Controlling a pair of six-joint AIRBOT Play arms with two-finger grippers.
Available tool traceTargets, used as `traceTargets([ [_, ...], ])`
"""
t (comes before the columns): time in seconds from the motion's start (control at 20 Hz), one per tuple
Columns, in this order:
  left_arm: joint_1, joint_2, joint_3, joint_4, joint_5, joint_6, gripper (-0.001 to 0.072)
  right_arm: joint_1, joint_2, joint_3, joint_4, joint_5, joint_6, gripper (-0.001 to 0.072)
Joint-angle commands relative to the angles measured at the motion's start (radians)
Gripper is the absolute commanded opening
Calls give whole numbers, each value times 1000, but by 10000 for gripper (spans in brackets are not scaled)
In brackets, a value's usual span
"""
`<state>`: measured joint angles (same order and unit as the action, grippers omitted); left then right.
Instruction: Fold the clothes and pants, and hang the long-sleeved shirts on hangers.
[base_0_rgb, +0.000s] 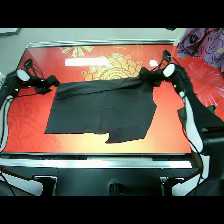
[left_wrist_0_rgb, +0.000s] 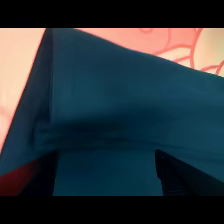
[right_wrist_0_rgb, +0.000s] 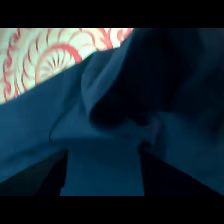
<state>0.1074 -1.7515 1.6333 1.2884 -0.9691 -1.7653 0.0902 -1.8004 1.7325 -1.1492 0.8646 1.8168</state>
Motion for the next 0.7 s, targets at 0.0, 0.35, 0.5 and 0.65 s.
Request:
traceTargets([
  [0.0, 93, 42, 56, -24, -260, 97, 689, -55, 105, 0, -27, 279, -187, 523],
  [0.35, 329, 352, -302, -40, -338, 143, 681, -375, 435, -348, 90, 541, -465, 524],
  [0.5, 375, 476, -504, -43, -285, 143, 680, -457, 504, -700, 240, 515, -556, 524],
  [0.65, 370, 497, -548, -40, -272, 143, 679, -460, 502, -937, 378, 383, -653, 524],
])
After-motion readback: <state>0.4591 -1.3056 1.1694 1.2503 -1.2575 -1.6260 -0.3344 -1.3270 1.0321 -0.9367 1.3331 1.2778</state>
